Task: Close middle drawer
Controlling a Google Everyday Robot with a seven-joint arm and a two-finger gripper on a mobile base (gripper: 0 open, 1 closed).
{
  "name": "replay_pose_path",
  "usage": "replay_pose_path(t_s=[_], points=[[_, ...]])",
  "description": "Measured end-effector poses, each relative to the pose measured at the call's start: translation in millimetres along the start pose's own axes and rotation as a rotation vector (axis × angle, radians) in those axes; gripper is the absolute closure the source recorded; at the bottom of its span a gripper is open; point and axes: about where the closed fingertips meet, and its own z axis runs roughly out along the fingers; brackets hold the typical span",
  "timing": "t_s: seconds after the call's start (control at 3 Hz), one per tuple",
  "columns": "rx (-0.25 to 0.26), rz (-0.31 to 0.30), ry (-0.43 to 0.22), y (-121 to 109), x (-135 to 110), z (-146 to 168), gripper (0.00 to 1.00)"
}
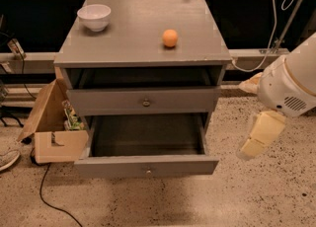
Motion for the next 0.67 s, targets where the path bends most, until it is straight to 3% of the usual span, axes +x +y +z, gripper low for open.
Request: replay_pose_path(t_s=[0.33,0.67], points=[[-0.001,0.007,-0.023,0,4,23,0.00],[-0.039,0.025,-0.080,5,18,100,0.00]])
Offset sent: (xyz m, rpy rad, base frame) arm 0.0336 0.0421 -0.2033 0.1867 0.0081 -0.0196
